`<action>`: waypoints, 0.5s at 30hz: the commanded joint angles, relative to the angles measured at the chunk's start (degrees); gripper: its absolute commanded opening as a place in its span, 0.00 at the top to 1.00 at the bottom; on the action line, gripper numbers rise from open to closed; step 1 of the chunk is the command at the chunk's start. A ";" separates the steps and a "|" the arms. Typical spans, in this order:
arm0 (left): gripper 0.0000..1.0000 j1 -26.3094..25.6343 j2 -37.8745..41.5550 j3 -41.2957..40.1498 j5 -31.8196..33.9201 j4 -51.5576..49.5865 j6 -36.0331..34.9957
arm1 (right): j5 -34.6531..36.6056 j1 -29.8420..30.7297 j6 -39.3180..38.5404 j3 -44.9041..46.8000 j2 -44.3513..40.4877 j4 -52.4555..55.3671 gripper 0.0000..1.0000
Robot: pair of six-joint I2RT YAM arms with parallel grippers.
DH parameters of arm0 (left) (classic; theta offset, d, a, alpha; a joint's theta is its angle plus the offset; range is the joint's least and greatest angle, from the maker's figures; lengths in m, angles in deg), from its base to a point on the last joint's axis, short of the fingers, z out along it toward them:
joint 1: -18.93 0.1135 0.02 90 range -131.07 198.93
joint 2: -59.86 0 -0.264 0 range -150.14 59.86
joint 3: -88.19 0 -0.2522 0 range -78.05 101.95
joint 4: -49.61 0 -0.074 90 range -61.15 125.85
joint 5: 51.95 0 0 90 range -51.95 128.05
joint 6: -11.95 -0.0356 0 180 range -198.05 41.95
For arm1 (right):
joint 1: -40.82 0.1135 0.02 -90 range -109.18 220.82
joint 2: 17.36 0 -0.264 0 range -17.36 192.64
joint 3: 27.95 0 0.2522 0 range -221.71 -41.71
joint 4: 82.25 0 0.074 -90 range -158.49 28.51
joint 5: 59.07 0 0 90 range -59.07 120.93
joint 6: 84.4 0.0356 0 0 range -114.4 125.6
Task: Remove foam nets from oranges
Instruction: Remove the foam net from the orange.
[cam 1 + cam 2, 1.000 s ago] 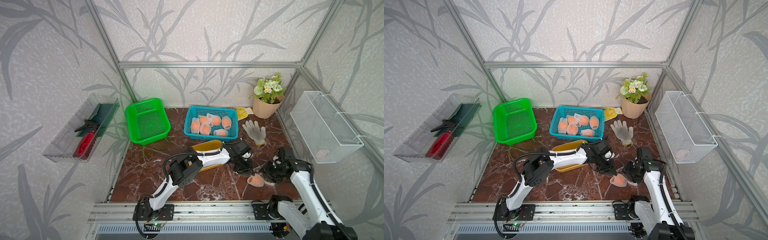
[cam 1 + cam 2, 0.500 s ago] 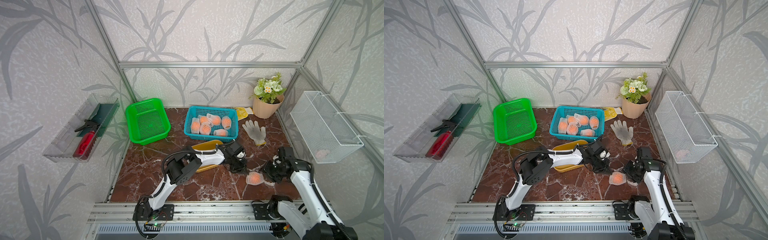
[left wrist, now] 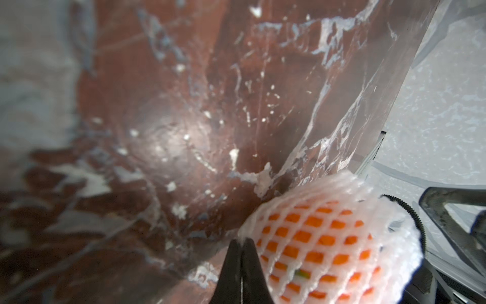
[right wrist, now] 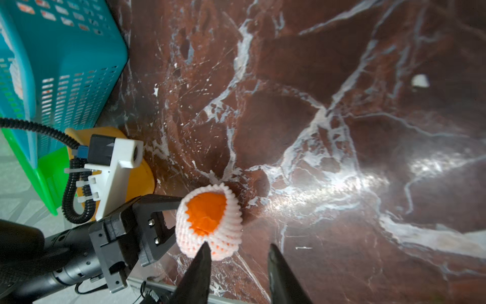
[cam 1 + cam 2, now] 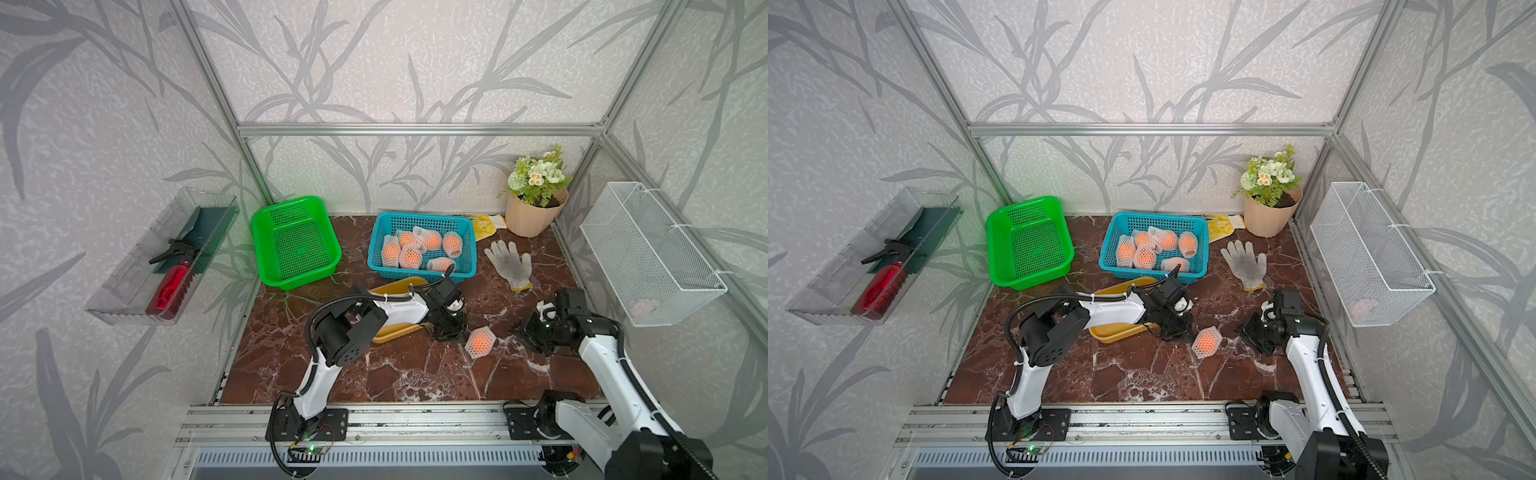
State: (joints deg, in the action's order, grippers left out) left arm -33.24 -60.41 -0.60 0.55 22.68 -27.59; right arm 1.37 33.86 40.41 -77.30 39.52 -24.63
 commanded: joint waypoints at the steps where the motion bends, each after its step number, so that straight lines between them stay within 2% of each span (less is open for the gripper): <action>1: 1.00 -0.59 -0.57 3.03 1.26 -4.97 -4.00 | -4.80 -0.21 -0.67 0.21 2.34 -3.49 0.71; 5: 1.00 -0.61 -1.38 4.26 1.61 -6.81 -5.36 | -8.42 -0.19 -0.60 0.40 7.58 -7.53 0.85; 8: 1.00 -0.66 -1.81 4.72 1.69 -7.30 -5.63 | -9.40 -0.15 -3.64 -0.27 11.80 -6.48 0.91; 15: 1.00 -0.70 -2.60 5.45 2.16 -8.55 -6.16 | -9.05 -0.16 -4.22 1.88 12.63 -7.20 0.95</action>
State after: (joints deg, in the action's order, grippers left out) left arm -33.63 -62.20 3.27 1.66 16.15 -32.53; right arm -6.17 33.86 37.07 -76.65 52.59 -31.21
